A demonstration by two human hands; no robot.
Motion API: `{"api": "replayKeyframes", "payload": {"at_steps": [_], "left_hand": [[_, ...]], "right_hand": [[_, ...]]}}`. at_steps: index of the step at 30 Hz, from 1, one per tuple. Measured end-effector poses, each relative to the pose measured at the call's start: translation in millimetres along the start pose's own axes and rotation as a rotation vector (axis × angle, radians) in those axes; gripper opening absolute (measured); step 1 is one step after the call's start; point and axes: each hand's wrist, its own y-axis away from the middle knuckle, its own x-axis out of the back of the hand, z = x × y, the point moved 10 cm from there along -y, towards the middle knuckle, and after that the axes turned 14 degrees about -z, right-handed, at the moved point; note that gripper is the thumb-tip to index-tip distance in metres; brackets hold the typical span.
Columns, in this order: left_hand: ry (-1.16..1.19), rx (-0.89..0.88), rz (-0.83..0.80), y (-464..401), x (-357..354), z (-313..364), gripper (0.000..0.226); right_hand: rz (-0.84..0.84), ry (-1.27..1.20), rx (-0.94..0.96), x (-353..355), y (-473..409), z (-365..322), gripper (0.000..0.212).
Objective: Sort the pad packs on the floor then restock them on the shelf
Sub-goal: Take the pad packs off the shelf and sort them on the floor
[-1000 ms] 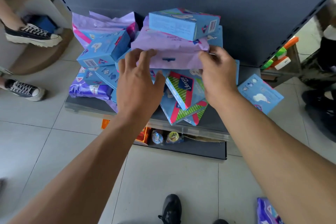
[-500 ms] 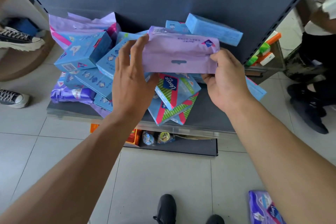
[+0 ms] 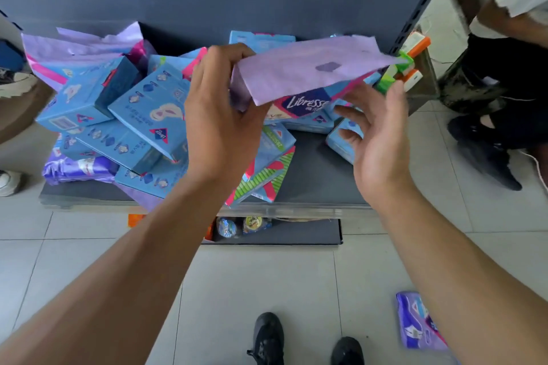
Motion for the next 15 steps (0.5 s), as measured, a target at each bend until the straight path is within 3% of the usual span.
{"api": "replayKeyframes", "payload": {"at_steps": [5, 10, 13, 15], "left_hand": [[0.278, 0.171, -0.036, 7.9, -41.7, 18.7, 0.019], [0.516, 0.213, -0.583, 36.4, -143.3, 56.8, 0.039], [0.664, 0.321, -0.735, 54.6, -189.4, 64.0, 0.039], [0.642, 0.293, -0.805, 65.1, -214.8, 80.2, 0.044]], "right_hand": [[-0.102, 0.18, 0.073, 10.2, 19.8, -8.4, 0.052], [-0.198, 0.139, 0.097, 36.4, 41.8, -13.5, 0.087], [-0.088, 0.148, 0.091, 84.0, 60.1, -15.8, 0.081], [-0.011, 0.128, 0.07, 117.9, 76.9, -10.3, 0.074]]}}
